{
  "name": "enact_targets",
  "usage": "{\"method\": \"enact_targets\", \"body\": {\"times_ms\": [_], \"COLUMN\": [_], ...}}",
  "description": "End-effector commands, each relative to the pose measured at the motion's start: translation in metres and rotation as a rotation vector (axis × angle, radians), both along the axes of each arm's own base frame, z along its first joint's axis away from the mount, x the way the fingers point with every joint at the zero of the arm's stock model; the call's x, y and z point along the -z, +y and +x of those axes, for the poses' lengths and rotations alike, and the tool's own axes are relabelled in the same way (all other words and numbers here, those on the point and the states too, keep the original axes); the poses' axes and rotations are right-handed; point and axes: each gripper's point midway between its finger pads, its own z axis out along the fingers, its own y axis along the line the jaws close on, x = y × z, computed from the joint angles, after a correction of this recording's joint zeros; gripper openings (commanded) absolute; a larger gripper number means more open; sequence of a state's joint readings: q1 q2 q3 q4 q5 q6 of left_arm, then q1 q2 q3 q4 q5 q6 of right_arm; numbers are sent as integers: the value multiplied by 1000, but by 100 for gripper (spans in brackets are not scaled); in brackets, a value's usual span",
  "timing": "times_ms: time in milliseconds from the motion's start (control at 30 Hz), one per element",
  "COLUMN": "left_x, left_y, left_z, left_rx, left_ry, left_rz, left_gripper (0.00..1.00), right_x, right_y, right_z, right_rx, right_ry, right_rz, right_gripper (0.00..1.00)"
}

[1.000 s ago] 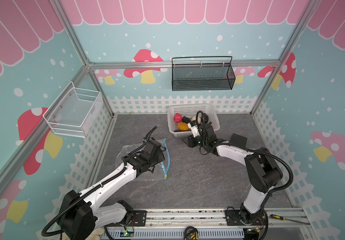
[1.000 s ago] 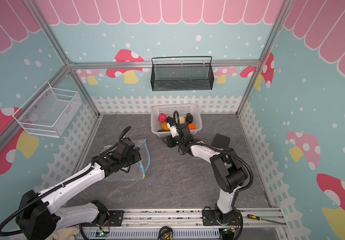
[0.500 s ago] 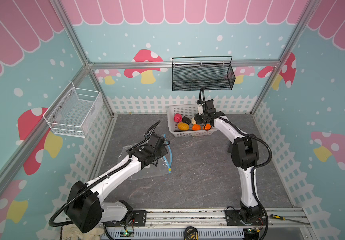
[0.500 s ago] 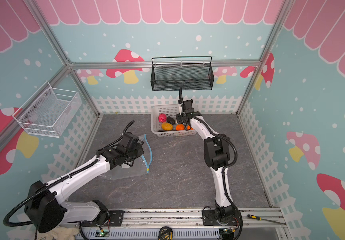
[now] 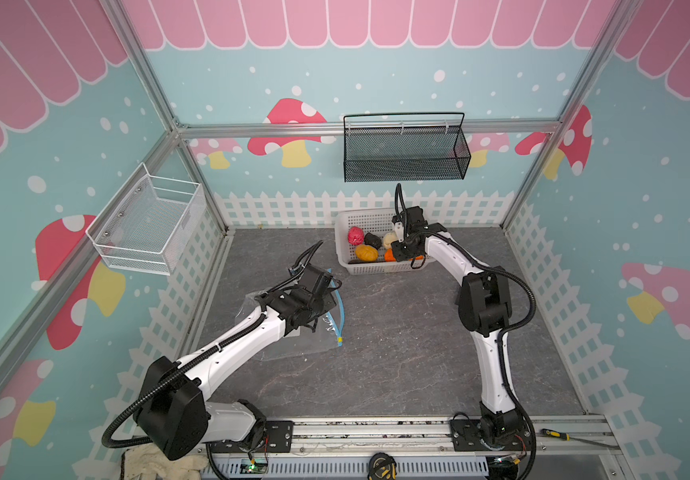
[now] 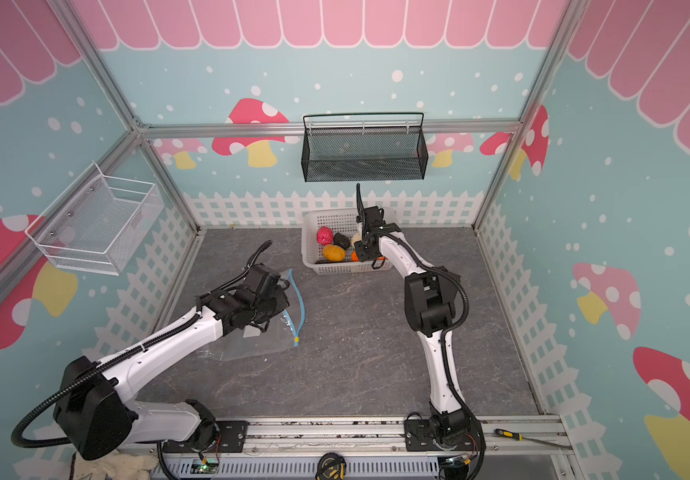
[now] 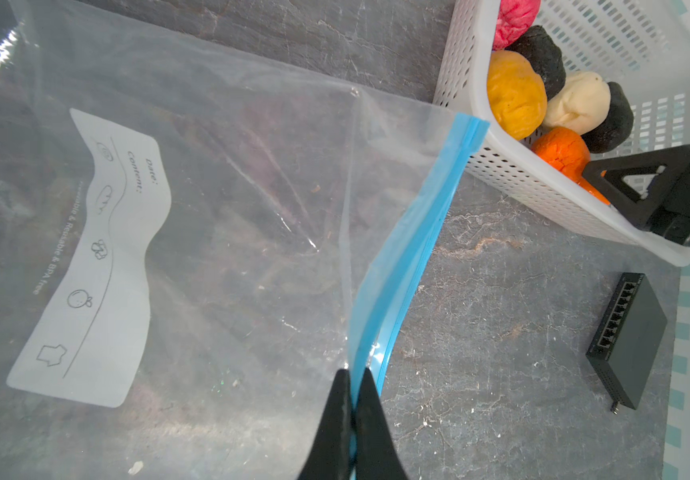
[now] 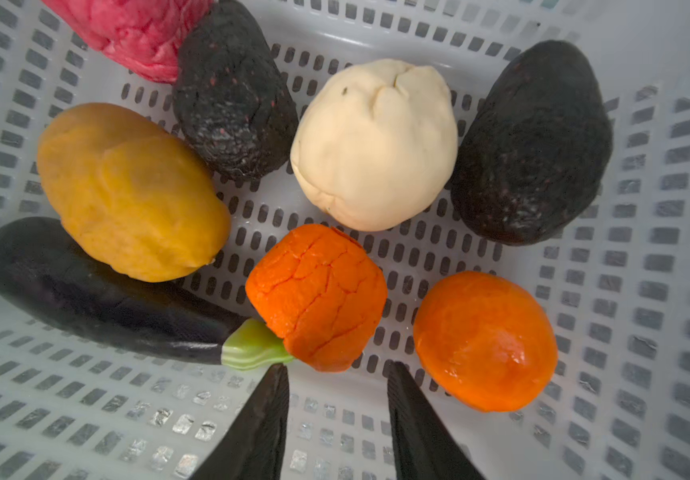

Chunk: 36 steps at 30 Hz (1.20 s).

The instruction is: Place the food in the zip-top bag and seal the zipper

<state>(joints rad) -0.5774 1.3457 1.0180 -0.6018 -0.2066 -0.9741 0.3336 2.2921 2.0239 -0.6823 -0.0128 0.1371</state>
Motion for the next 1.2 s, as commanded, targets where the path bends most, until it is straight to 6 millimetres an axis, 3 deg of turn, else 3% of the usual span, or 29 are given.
{"method": "enact_targets", "body": {"times_ms": [0, 367, 600, 767, 833, 967, 1167], "left_x": [-1, 2, 6, 8, 9, 10, 9], "left_y": [2, 5, 5, 6, 7, 7, 6], "left_z": [2, 4, 5, 4, 3, 3, 0], "left_rx": [-6, 11, 9, 10, 9, 8, 17], "left_ry": [-3, -18, -12, -6, -6, -6, -2], "left_rz": [17, 48, 50, 47, 49, 47, 38], "left_gripper": [0, 0, 0, 0, 0, 0, 0], "right_x": [-15, -15, -9, -15, -24, -46, -41], "right_y": [2, 0, -13, -18, -10, 34, 94], "right_z": [-18, -47, -71, -80, -79, -69, -68], "right_rx": [-35, -75, -106, -109, -119, -183, -284], "right_ry": [14, 18, -2, -23, -45, -101, -84], "right_rz": [-5, -39, -107, -115, -85, -2, 36], "right_gripper": [42, 42, 43, 45, 45, 45, 45]}}
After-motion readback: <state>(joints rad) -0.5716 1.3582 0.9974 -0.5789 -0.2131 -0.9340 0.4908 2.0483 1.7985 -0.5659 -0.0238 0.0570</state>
